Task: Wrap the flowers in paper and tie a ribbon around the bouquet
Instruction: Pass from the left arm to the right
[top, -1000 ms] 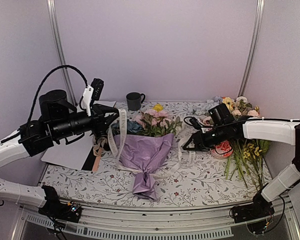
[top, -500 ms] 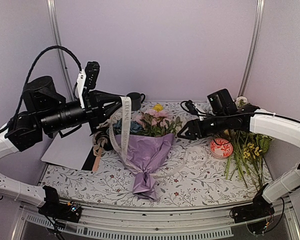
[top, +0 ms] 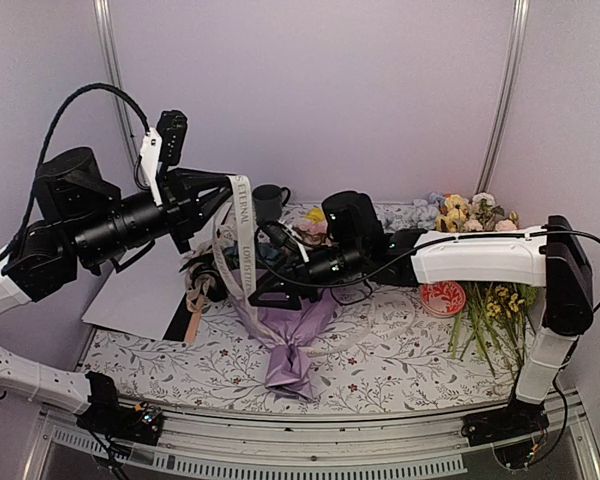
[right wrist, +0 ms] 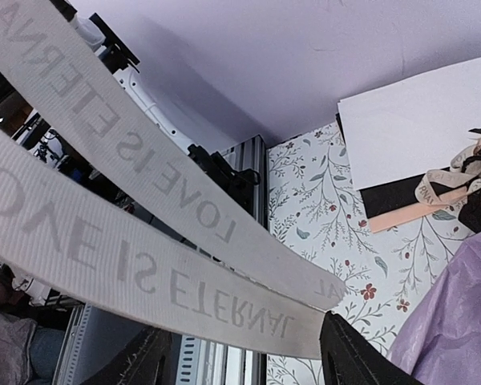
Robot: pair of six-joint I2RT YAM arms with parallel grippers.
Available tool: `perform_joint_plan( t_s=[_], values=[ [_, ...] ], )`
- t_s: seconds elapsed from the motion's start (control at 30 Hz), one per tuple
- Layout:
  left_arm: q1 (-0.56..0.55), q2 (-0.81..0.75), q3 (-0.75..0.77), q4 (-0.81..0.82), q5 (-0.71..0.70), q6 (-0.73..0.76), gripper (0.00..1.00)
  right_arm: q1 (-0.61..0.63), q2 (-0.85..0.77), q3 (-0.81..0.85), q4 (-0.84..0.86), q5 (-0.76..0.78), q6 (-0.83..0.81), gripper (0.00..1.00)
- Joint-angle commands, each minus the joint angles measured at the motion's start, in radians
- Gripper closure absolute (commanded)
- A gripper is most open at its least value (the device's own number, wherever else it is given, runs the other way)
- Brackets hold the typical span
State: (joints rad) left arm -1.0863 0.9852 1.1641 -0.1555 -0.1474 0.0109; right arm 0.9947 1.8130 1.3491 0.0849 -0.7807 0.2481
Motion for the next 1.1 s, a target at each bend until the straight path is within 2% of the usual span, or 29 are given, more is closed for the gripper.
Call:
perform_joint_plan(
  t_s=[0.0, 0.1, 0.23, 0.3, 0.4, 0.5, 0.57, 0.67, 0.77, 0.83, 0.9, 0.97, 1.03, 1.07],
  values=[
    [-0.014, -0.018, 0.018, -0.003, -0.030, 0.026, 1.00, 0.030, 0.030, 0.012, 0.146, -0.030, 0.053, 0.37],
    [-0.014, -0.021, 0.015, 0.001, -0.027, 0.032, 1.00, 0.030, 0.055, -0.007, 0.191, 0.053, 0.111, 0.53],
    [-0.013, -0.021, 0.018, -0.002, -0.031, 0.036, 1.00, 0.030, 0.095, 0.013, 0.210, 0.092, 0.156, 0.86],
    [-0.011, -0.022, 0.017, -0.007, -0.053, 0.033, 1.00, 0.030, 0.095, 0.014, 0.214, 0.083, 0.163, 0.99],
    [0.022, -0.010, 0.023, -0.064, -0.160, -0.006, 1.00, 0.027, 0.074, -0.001, 0.199, 0.065, 0.146, 1.00],
    [0.158, 0.015, -0.011, -0.169, -0.201, -0.121, 1.00, 0.023, 0.025, -0.039, 0.180, 0.019, 0.126, 1.00],
    [0.218, 0.018, -0.086, -0.235, -0.195, -0.220, 1.00, 0.024, -0.003, -0.060, 0.161, -0.031, 0.104, 1.00],
    [0.231, -0.025, -0.290, -0.228, -0.147, -0.353, 1.00, 0.024, -0.035, -0.094, 0.155, -0.103, 0.094, 1.00],
    [0.224, -0.098, -0.529, -0.134, -0.016, -0.510, 1.00, 0.017, -0.059, -0.120, 0.158, -0.107, 0.093, 1.00],
    [0.180, -0.136, -0.651, -0.044, 0.021, -0.570, 0.98, 0.006, -0.066, -0.128, 0.161, -0.105, 0.099, 1.00],
    [0.093, -0.163, -0.736, 0.034, -0.009, -0.592, 0.75, -0.007, -0.067, -0.131, 0.168, -0.110, 0.108, 1.00],
    [-0.017, -0.170, -0.782, 0.087, -0.071, -0.592, 0.47, -0.013, -0.067, -0.131, 0.176, -0.115, 0.117, 1.00],
    [-0.087, -0.156, -0.808, 0.132, -0.093, -0.564, 0.27, -0.019, -0.065, -0.131, 0.187, -0.118, 0.125, 1.00],
    [-0.111, -0.142, -0.816, 0.153, -0.081, -0.542, 0.20, -0.020, -0.062, -0.131, 0.188, -0.118, 0.130, 1.00]
  ],
)
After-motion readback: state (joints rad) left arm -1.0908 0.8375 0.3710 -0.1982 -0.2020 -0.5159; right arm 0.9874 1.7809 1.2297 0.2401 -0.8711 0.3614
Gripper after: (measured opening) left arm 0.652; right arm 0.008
